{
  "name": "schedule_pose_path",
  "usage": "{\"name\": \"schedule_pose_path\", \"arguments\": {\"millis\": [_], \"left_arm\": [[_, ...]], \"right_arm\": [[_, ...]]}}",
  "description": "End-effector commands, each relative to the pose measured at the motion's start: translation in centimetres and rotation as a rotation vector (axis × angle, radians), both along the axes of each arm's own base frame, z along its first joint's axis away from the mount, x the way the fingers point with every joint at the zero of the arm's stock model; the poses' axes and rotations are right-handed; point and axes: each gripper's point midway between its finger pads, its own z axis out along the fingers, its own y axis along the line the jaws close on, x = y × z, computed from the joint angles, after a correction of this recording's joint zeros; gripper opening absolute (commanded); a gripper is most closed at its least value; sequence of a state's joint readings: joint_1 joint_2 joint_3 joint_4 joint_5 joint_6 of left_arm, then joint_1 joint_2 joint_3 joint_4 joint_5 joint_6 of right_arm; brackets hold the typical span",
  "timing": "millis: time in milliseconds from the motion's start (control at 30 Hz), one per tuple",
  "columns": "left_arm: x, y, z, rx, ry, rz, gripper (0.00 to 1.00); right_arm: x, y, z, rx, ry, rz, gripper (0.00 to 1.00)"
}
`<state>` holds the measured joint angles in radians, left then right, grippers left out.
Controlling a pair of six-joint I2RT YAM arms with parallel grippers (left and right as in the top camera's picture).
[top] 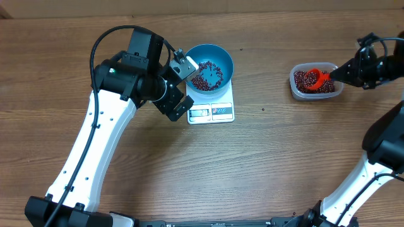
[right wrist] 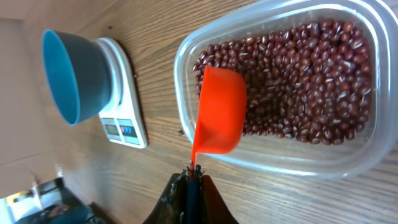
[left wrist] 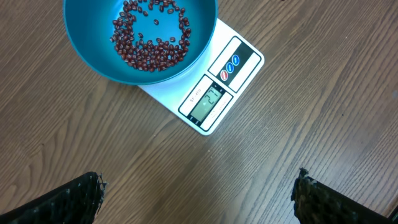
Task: Scoop item into bowl and weigh 150g on scale
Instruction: 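Scoop beans again with the red cup from the tub, then carry the filled cup left over the teal bowl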
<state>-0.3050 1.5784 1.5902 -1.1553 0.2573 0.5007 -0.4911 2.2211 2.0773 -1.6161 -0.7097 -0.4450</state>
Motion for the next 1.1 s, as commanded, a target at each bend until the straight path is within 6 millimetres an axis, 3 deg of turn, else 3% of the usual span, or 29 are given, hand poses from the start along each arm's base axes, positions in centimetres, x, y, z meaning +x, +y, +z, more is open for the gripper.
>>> {"name": "schedule_pose_path", "arguments": {"millis": [0,267,567,800,1067], "left_arm": [[0.0,0.1,-0.4,0.007,0.005,-0.011,1.00],[0.0,0.1,-0.4,0.007,0.005,-0.011,1.00],[0.0,0.1,-0.4,0.007,0.005,-0.011,1.00],[0.0,0.1,-0.4,0.007,0.005,-0.011,1.00],[0.0,0.1,-0.4,0.007,0.005,-0.011,1.00]], "right_arm": [[0.3,-0.1,0.3,0.068,-0.041,-0.007,0.04],[0.4,-0.3,1.7,0.157,-0.092,-0.035,0.04],[1.0,1.8,4.1,0.298,-0.179,-0.016,0.04],[1.7,5.9,4.8,0.345,-0.179,0.058,0.04],[2.0,12.5,5.3,0.394,-0.156,0.184,0.04]]}}
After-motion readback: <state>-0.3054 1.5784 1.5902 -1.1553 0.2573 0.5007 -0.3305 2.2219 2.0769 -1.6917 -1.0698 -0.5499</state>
